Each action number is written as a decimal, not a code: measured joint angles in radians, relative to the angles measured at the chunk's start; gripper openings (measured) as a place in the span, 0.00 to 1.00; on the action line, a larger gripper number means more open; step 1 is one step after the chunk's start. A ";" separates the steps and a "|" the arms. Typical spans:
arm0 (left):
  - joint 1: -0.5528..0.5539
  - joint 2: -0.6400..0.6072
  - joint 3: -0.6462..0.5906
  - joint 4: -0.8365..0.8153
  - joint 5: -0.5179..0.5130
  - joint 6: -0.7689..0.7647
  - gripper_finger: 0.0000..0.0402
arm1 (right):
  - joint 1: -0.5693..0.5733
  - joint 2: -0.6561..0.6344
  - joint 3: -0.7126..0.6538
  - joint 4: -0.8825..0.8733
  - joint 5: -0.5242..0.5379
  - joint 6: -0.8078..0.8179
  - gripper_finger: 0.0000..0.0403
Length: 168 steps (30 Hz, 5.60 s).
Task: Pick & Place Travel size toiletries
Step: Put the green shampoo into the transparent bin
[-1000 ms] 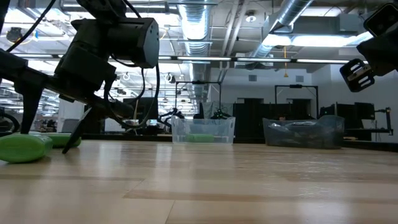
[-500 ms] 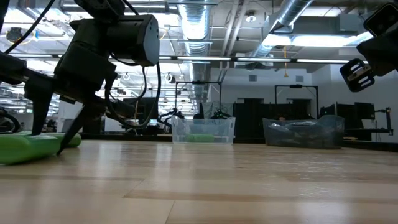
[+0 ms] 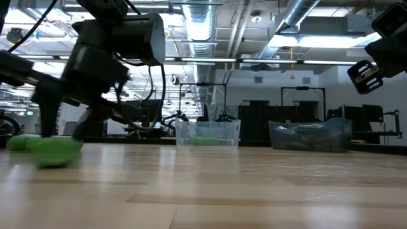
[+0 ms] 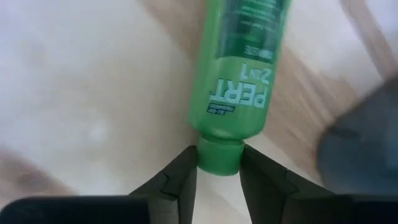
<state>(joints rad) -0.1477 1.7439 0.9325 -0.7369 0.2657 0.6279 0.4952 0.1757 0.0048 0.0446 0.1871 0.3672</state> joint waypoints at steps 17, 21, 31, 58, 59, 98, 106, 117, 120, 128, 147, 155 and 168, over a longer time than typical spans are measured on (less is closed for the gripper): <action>0.223 0.002 0.119 0.220 -0.228 -0.340 0.25 | 0.000 0.000 0.000 0.000 0.000 0.000 0.00; 0.297 0.002 0.176 0.268 -0.275 -0.378 0.25 | 0.000 0.000 0.000 0.000 0.000 0.000 0.00; 0.450 0.002 0.280 0.375 -0.379 -0.379 0.25 | 0.000 0.000 0.000 0.000 0.000 0.000 0.00; 0.687 0.079 0.287 0.522 -0.466 -0.506 0.25 | 0.000 0.000 0.000 0.000 0.000 0.000 0.00; 0.683 0.085 0.287 0.523 -0.467 -0.506 0.25 | 0.000 0.000 0.000 0.000 0.000 0.000 0.00; 0.378 -0.391 0.129 -0.316 -0.553 -1.140 0.67 | 0.000 0.000 0.000 0.000 0.000 0.000 0.00; 0.265 -0.570 -0.159 -0.304 -0.480 -1.418 0.67 | 0.000 0.000 0.000 0.000 0.000 0.000 0.00; 0.074 -0.593 -0.310 -0.300 -0.338 -1.581 0.67 | 0.000 0.000 0.000 0.000 0.000 0.000 0.00; 0.016 -0.592 -0.310 -0.300 -0.338 -1.621 0.67 | 0.000 0.000 0.000 0.000 0.000 0.000 0.00; -0.100 -0.549 -0.310 -0.281 -0.338 -1.695 0.67 | 0.000 0.000 0.000 0.000 -0.001 0.000 0.00; -0.114 -0.462 -0.422 -0.073 -0.283 -1.681 0.62 | 0.000 0.000 0.000 0.000 -0.001 0.000 0.00; -0.115 -0.461 -0.428 -0.047 -0.298 -1.679 0.47 | 0.000 0.000 0.000 -0.001 -0.001 0.000 0.00; -0.115 -0.459 -0.429 -0.034 -0.304 -1.659 0.20 | 0.000 0.000 0.000 0.000 -0.001 0.000 0.00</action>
<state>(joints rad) -0.2630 1.2846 0.5037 -0.7708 -0.0387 -1.0308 0.4950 0.1757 0.0048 0.0441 0.1864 0.3672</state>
